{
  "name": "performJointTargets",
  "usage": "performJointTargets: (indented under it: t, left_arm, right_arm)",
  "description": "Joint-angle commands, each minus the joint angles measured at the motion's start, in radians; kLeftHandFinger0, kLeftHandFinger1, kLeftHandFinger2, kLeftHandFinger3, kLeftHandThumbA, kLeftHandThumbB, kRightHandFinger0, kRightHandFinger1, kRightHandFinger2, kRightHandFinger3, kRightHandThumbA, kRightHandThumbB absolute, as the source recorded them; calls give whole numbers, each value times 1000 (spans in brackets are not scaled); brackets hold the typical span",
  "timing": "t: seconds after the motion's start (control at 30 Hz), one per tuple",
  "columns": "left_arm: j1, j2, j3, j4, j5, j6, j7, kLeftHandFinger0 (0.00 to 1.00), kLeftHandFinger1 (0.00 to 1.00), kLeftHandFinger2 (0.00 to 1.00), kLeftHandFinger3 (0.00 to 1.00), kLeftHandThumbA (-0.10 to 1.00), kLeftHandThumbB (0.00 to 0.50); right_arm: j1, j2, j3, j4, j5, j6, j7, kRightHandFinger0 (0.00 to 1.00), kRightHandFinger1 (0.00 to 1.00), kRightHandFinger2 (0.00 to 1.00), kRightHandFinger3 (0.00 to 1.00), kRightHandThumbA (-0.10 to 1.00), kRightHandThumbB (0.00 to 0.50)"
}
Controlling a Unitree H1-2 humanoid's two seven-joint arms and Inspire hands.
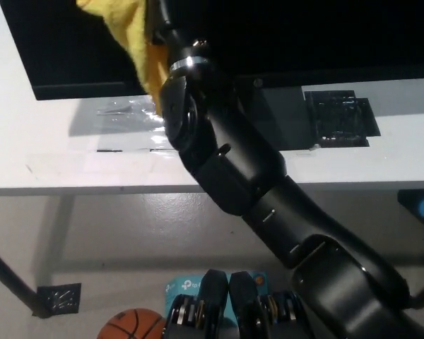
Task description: The robot uses its right hand to pick up the cloth kept in the middle of the desk and use it to wipe the monitor in the middle of the desk by swiping its screen twice
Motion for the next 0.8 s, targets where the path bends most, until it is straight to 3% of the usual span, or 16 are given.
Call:
performJointTargets:
  t: [0.0, 0.07, 0.13, 0.27, 0.3, 0.33, 0.4, 0.43, 0.57, 0.6, 0.63, 0.67, 0.77]
  left_arm:
    - [12, 17, 13, -8, -3, -12, 4, 561, 568, 717, 929, 267, 0]
    - [8, 15, 16, 11, -12, -29, 7, 527, 546, 698, 918, 255, 6]
    - [11, 15, 13, 2, -7, -25, 7, 511, 538, 696, 916, 259, 3]
    - [15, 13, 11, -20, -1, -3, 4, 521, 540, 698, 924, 274, 0]
    - [15, 12, 12, -21, -1, -2, 5, 522, 542, 701, 925, 275, 0]
    - [13, 14, 13, -17, -1, -4, 6, 523, 542, 702, 926, 274, 0]
    - [10, 16, 12, -11, 3, -7, 8, 534, 548, 709, 936, 273, 0]
    - [11, 18, 14, -16, 0, -3, 5, 539, 556, 713, 939, 276, 0]
    - [20, 11, 20, -25, -8, -1, 8, 523, 544, 697, 924, 267, 0]
    - [24, 8, 23, -33, -13, 7, 6, 526, 547, 699, 922, 266, 0]
    - [19, 10, 20, -10, -9, -15, 11, 518, 545, 693, 917, 259, 0]
    - [17, 6, 20, -2, -10, -18, 14, 517, 545, 692, 916, 256, 0]
    - [18, 2, 18, -2, -6, -16, 17, 514, 543, 690, 917, 252, 0]
  right_arm:
    - [-4, -34, 11, -53, -11, -59, -24, 0, 7, 442, 570, -100, 61]
    - [18, -56, 17, -81, -18, -56, -9, 0, 19, 463, 601, -100, 127]
    - [47, -76, 16, -121, -7, -70, 8, 0, 2, 445, 589, -100, 118]
    - [123, -137, 30, -235, -18, -51, 69, 0, 95, 521, 594, -100, 92]
    - [135, -150, 35, -253, -22, -50, 80, 0, 73, 481, 714, -100, 68]
    - [168, -185, 41, -300, -20, -69, 100, 0, 57, 448, 510, -100, 92]
    - [189, -216, 52, -327, -35, -78, 99, 0, 53, 445, 258, -100, 84]
    - [209, -248, 56, -367, -44, -57, 135, 0, 92, 494, 277, -100, 70]
    - [274, -336, 51, -468, -46, -59, 175, 0, 81, 476, 156, -100, 29]
    - [284, -348, 51, -482, -51, -56, 178, 0, 95, 506, 182, -100, 27]
    - [321, -386, 35, -518, -51, -63, 171, 0, 77, 485, 170, -100, 32]
    - [344, -414, 29, -537, -59, -66, 167, 0, 75, 478, 241, -100, 64]
    - [382, -461, 12, -562, -47, -57, 197, 0, 65, 455, 189, -100, 89]
